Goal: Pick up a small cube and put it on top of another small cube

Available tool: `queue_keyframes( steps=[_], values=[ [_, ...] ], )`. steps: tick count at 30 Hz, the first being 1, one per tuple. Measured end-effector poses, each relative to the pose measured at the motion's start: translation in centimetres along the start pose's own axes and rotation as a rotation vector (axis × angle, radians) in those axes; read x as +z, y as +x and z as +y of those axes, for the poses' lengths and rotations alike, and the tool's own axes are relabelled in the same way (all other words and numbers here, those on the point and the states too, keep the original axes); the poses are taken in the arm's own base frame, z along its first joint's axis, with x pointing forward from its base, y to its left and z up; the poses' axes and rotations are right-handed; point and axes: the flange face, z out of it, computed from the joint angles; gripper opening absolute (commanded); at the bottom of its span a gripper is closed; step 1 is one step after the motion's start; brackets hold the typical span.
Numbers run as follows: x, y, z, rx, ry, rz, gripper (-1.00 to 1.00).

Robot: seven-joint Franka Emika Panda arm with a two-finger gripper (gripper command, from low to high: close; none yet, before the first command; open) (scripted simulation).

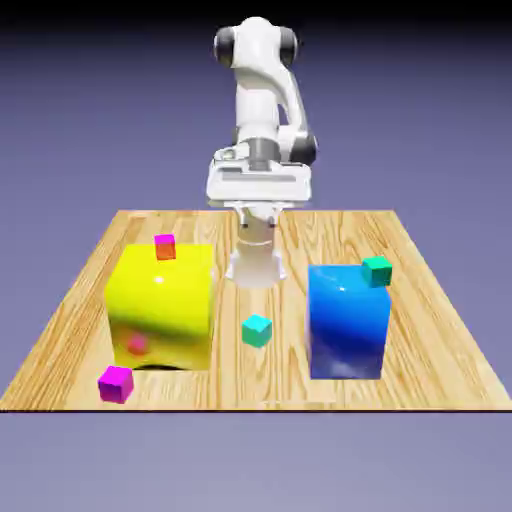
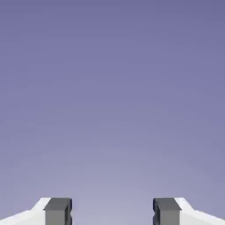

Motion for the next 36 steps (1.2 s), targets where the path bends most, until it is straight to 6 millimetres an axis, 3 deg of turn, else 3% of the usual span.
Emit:
queue_keyframes(
  steps=[8,15,25,26,28,36],
  values=[
    [8.6,-7.8,8.0,0.338,-0.329,-0.231,0.0],
    [12.0,-15.3,15.7,0.598,-0.669,-0.333,0.0],
    [16.9,-18.4,18.8,0.599,-0.669,-0.334,0.0],
    [17.2,-18.6,19.1,0.598,-0.669,-0.333,-1.0],
    [17.2,-18.6,19.1,0.598,-0.669,-0.333,-1.0],
    [12.9,-15.8,16.2,0.599,-0.667,-0.334,-1.0]
  ],
)
